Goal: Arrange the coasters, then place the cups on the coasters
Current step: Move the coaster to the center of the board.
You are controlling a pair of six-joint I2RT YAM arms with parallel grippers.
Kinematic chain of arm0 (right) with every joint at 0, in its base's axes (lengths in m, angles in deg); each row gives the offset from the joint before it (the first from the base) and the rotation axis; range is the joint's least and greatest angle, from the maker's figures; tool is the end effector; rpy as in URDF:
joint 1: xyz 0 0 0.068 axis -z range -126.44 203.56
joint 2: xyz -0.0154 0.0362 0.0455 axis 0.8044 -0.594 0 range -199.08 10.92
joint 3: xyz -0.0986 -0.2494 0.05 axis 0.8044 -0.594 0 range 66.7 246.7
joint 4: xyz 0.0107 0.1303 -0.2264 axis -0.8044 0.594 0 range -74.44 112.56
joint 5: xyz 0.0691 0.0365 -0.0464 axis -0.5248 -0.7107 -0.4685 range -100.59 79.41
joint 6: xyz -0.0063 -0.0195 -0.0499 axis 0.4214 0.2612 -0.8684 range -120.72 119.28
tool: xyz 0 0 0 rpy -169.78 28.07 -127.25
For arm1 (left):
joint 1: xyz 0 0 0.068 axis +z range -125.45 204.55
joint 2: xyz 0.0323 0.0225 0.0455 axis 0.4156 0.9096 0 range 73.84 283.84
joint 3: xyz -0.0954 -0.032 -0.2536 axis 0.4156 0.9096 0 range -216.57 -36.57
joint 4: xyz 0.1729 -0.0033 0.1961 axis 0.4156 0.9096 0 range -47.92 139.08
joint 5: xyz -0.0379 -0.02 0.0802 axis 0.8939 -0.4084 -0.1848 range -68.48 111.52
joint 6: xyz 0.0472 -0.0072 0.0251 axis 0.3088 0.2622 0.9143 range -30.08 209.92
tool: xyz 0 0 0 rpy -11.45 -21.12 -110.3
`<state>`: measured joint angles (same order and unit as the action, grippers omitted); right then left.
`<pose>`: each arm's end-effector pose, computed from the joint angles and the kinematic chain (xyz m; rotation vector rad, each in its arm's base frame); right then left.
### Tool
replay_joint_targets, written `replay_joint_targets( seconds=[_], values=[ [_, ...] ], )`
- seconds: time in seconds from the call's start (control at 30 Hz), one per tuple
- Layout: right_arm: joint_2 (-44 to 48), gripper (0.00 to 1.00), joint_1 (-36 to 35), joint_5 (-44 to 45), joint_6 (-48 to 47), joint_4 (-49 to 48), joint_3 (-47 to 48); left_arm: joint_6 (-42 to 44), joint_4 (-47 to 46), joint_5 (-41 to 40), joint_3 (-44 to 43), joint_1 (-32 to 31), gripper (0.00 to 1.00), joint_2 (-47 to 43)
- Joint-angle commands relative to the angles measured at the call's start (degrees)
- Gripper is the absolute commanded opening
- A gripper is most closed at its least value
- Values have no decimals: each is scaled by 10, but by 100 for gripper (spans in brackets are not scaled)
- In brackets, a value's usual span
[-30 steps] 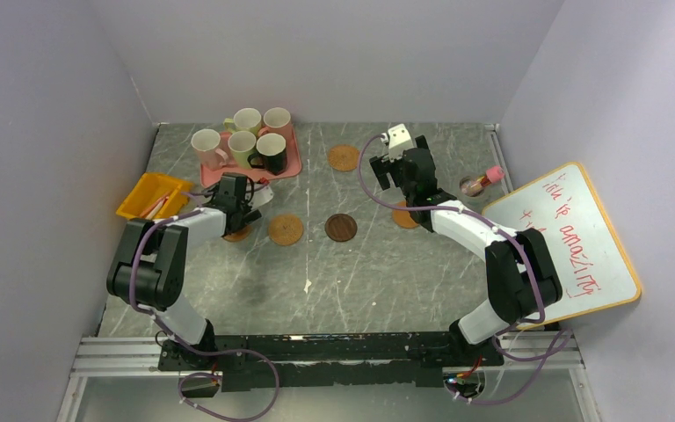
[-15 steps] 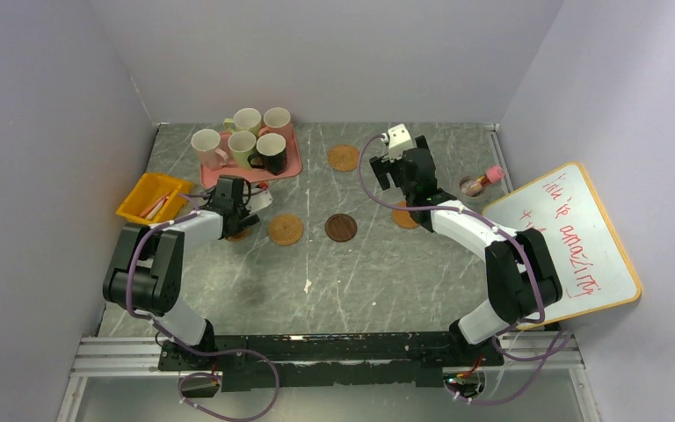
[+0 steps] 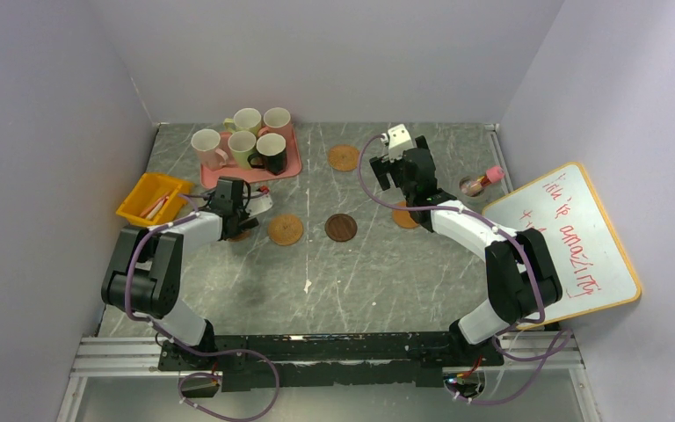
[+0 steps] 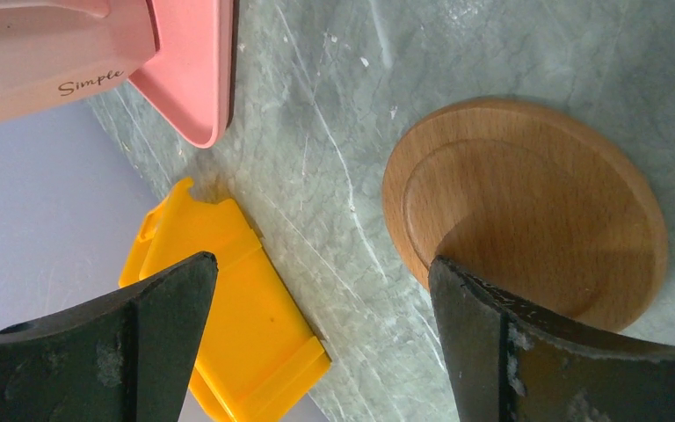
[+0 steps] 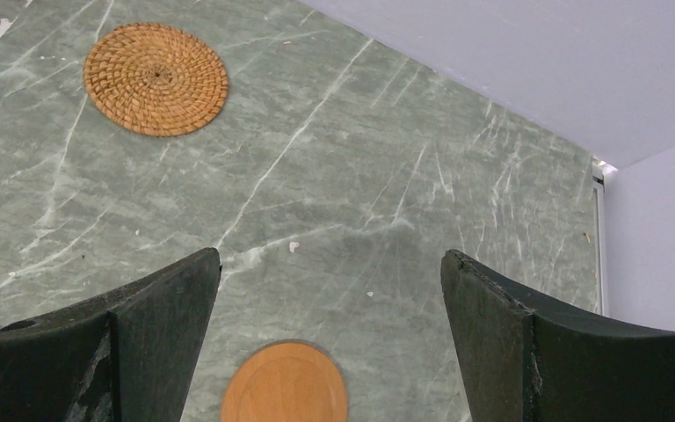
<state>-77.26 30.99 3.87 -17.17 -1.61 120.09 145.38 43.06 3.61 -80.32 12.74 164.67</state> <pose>0.3270 0.1262 0.2540 -0.4591 1.8143 -0.1634 0.3025 -0.0520 0.1587 1.2495 2.1481 0.7160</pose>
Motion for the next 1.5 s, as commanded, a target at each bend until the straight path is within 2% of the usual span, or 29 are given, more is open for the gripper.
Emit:
replay_joint_targets(
  seconds=[0.0, 1.47],
  values=[
    [13, 100, 4, -5, 8, -16, 5, 14, 64, 8, 21, 2, 96, -5],
    [15, 100, 7, -9, 11, -13, 6, 54, 104, 36, 44, 6, 96, -38]
  ],
)
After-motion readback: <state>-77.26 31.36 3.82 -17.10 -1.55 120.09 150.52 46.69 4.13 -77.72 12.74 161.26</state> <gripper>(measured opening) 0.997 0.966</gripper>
